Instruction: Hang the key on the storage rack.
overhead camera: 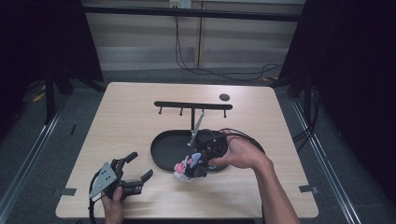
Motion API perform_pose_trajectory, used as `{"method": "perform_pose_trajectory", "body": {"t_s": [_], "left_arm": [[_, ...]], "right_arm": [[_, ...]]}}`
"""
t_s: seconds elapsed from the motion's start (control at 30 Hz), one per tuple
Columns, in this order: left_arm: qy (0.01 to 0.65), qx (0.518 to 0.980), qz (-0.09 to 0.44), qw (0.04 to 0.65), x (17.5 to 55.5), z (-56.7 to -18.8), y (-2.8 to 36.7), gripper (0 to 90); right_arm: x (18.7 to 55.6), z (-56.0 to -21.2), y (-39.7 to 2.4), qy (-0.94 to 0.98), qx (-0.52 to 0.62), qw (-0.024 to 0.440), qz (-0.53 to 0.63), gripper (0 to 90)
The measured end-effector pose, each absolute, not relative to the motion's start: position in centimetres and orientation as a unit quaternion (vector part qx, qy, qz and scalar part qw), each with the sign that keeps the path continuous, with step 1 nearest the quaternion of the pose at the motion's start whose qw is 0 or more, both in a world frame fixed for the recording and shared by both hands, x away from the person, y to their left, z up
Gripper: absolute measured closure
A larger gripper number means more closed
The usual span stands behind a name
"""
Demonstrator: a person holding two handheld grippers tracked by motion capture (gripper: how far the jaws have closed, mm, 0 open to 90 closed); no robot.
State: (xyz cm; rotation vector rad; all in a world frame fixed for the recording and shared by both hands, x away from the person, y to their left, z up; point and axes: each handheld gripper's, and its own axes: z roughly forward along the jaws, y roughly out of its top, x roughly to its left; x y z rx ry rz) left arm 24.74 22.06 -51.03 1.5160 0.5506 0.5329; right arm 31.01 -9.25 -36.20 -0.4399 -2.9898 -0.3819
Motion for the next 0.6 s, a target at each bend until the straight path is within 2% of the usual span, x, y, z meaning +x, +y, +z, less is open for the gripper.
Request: {"method": "perform_pose_trajectory", "body": {"t_s": [0.6], "left_arm": [[0.243, 0.67, 0.236, 0.66, 24.7, -51.0, 22.1, 15.5]], "right_arm": [[32.6, -33.5, -9.0, -0.983, -0.144, 0.04, -0.108, 87.2]]}}
